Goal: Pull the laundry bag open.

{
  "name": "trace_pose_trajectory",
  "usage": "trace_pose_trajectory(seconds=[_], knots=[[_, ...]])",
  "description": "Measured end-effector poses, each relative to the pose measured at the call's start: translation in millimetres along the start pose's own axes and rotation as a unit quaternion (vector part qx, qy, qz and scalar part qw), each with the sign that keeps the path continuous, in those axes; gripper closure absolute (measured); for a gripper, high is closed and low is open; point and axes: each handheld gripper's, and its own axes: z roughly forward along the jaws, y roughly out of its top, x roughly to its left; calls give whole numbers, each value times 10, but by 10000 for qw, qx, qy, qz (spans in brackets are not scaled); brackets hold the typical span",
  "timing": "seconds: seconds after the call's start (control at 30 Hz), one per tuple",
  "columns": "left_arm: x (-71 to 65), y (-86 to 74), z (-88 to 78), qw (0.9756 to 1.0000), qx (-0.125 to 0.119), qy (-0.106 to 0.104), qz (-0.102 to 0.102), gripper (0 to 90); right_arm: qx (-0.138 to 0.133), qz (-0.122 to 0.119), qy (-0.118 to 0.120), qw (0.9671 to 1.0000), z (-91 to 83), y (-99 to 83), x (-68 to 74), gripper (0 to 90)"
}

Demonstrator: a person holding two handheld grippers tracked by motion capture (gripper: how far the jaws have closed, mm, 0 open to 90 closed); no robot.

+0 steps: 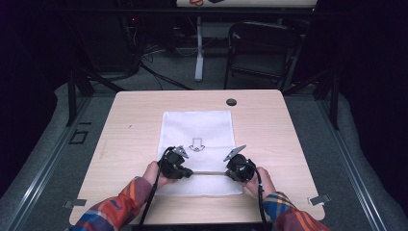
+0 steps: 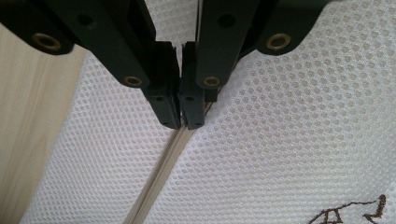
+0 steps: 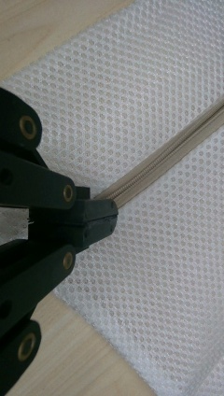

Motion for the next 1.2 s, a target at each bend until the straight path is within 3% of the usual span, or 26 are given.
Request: trace_pose_trajectory(seconds=[1.2], knots=[[123, -96, -130, 9995, -3, 147, -277, 874, -15, -32, -46, 10000, 7, 8, -19, 900]])
